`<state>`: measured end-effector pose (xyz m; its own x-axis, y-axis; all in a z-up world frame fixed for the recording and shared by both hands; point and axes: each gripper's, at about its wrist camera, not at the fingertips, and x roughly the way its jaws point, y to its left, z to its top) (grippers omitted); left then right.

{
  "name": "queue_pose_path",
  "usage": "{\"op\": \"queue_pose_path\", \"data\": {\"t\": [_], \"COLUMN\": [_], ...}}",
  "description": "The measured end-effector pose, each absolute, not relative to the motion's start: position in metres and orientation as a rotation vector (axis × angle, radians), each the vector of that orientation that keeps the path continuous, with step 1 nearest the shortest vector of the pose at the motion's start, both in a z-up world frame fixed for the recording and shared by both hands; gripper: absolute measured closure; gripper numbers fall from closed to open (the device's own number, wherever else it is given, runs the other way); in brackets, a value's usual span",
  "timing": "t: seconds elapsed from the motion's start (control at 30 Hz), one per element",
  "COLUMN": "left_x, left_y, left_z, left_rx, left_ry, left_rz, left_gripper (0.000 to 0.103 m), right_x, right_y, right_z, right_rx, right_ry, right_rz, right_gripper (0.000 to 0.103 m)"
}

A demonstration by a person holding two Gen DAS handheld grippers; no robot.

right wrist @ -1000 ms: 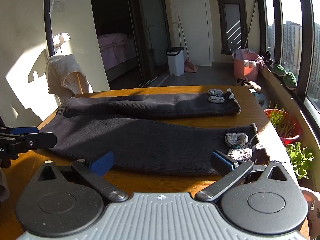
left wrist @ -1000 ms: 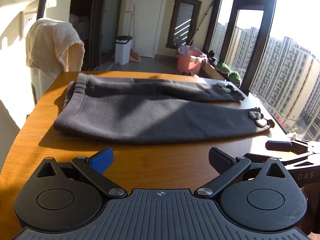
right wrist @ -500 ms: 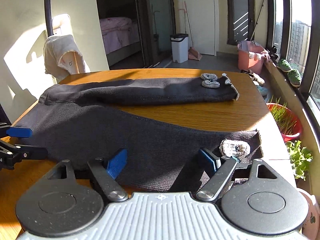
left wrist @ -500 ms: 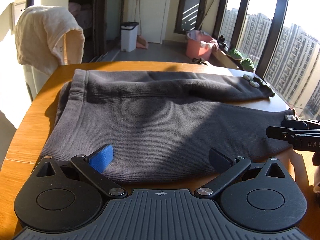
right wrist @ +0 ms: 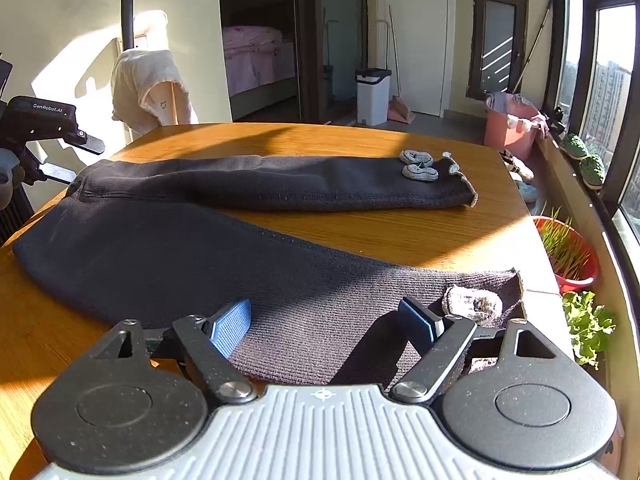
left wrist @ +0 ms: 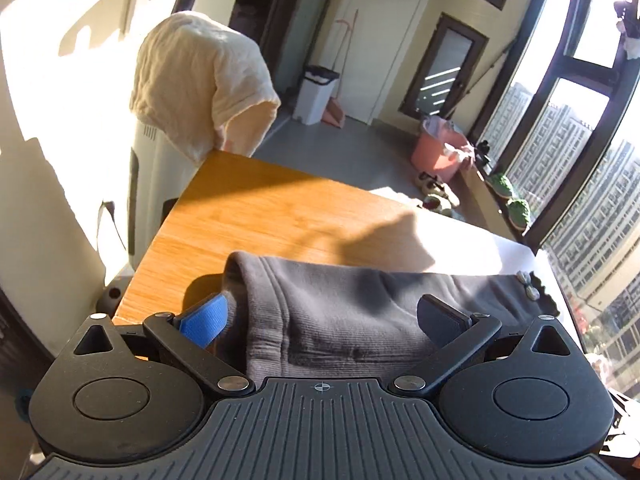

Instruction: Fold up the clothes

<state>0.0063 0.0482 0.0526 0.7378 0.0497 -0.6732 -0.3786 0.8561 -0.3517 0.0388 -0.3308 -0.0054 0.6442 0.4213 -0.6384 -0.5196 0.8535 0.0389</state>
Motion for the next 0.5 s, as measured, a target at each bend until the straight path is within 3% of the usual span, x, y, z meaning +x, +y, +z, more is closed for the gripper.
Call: {"op": "queue_pose_path", "data": {"t": [0.03, 0.07, 0.13, 0.37, 0.5], "left_x": [0.017, 0.026, 0.04, 0.058, 0.058], "left_y": [0.058, 0.064, 0.067, 0.071, 0.069], "left_z": [0.047, 0.041, 0.033, 0.02, 0.019], "left_rx": [-0.544, -0.568, -0.555, -0.503, -0.486], "left_ry": [0.741, 0.765, 0.787, 0.801, 0.79], "left_rz": [0.279, 0.293, 0.3, 0.345, 0.307], "left_gripper": [0.013, 0.018, 0.018, 0.015, 0.028], "right_x": [0.042, 0.046, 0.064, 0.159, 0.202], "right_y": [-0.332, -0.333, -0.344, -0.38, -0.376], "right_z": [-0.003, 0.0, 0.014, 0.05, 0.039], "right_rx": [-0.146, -0.139, -0.062, 0.094, 0.117], "right_ry": [0.694, 0.702, 0.725, 0.683, 0.7], "right_rz": [0.538, 0.538, 0.54, 0.346, 0.296], "right_gripper": [0.03, 0.048, 0.07, 0.07, 0.064]}}
